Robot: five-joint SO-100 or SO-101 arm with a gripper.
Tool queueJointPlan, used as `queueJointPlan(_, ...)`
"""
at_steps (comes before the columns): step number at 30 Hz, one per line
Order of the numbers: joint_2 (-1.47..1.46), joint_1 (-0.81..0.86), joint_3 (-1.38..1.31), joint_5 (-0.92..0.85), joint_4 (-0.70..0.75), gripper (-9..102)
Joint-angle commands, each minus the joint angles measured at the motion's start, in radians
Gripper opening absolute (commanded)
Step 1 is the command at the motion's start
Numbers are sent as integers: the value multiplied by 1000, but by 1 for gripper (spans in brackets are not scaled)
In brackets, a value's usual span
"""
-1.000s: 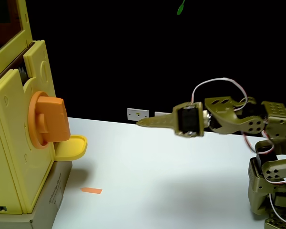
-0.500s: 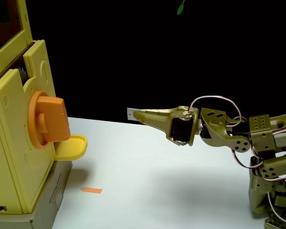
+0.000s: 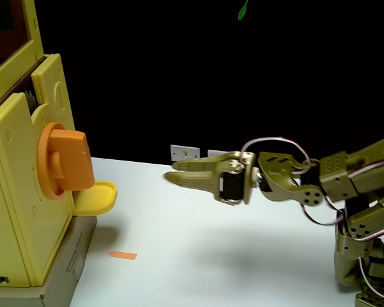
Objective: Turn the button of vending machine.
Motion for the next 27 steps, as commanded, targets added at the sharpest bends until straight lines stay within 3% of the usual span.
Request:
queueJointPlan(1, -89, -8, -152, 5, 34, 29)
queueJointPlan(6, -201, -5, -276, -26, 37, 27)
queueJointPlan(15, -380, -21, -469, -29, 37, 35)
queueJointPlan(27, -658, -29, -666, -49, -114, 35)
